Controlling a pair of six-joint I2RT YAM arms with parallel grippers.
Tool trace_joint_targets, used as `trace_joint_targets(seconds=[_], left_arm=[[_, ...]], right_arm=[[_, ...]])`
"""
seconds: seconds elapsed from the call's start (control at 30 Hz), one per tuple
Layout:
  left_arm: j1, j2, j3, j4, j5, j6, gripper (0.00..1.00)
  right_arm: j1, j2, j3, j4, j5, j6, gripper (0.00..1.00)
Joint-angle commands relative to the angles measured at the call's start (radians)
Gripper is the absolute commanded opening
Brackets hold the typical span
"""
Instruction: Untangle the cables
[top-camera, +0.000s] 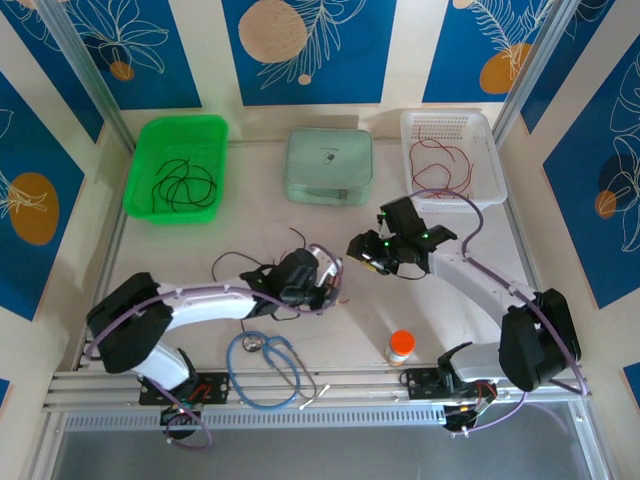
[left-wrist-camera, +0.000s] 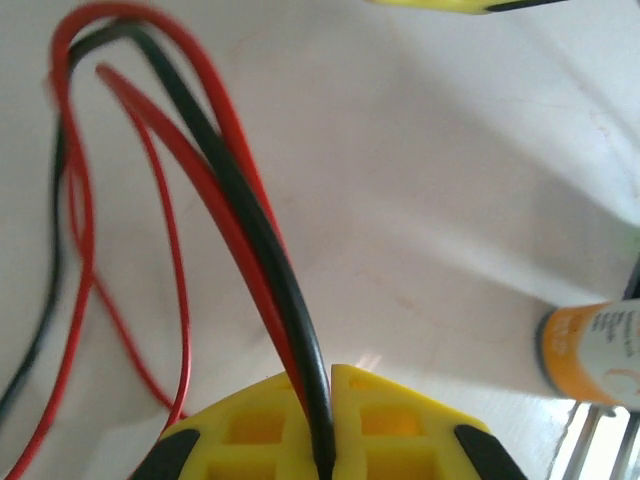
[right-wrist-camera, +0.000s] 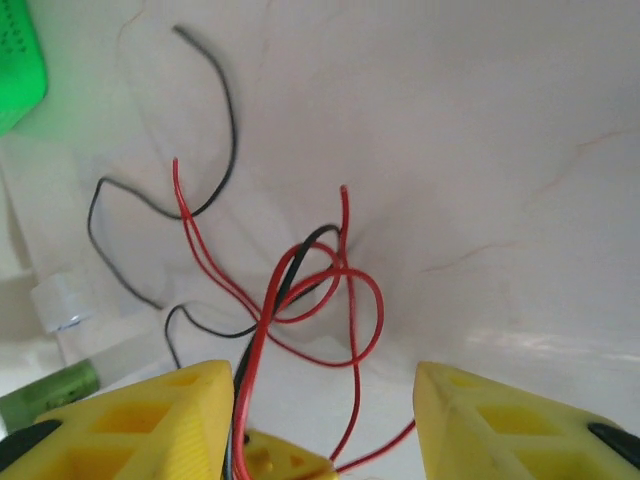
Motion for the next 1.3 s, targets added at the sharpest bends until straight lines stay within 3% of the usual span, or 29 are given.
trace_joint_targets(seconds=[0.0,0.17,0.23,0.43,0.67,0.93,1.07,1.27], left_arm=[[-0.041,0.083,0.138,-0.065,0.004,0.006,0.11],[-0.065,0.215,0.313,-0.22,-0.056,-0.004,0.39],[-0.068,0.257,0.354,-0.244,-0.063,-0.015,0.56],[-0.07,0.289,0.404,-0.246,-0.039,-0.025,0.73],[-0.071,0.266,0.48,-0.327,-0.026,0.004,0.78],[-0.02,0.131,0.581,-0.662,-0.249,0.025,0.81],[0.052,0.096,0.543,-0.735,-0.259,-0.017,0.74],[0.102,0.096,0.403,-0.63,-0.206,-0.07,0.64]], right_arm=[[-0.06,-0.074,-0.012,-0.115,0.062,-0.076,0.5],[-0.165,-0.132,-0.048,-0.148,0.024,-0.123,0.49],[-0.205,-0.149,-0.059,-0.157,0.015,-0.136,0.49],[-0.267,-0.194,-0.049,-0.207,0.047,-0.179,0.49],[-0.163,-0.153,0.021,-0.301,0.154,-0.206,0.45],[0.047,-0.023,0.125,-0.414,0.269,-0.234,0.41],[0.09,0.045,0.131,-0.409,0.282,-0.228,0.37],[0.083,0.118,0.137,-0.388,0.304,-0.237,0.36]])
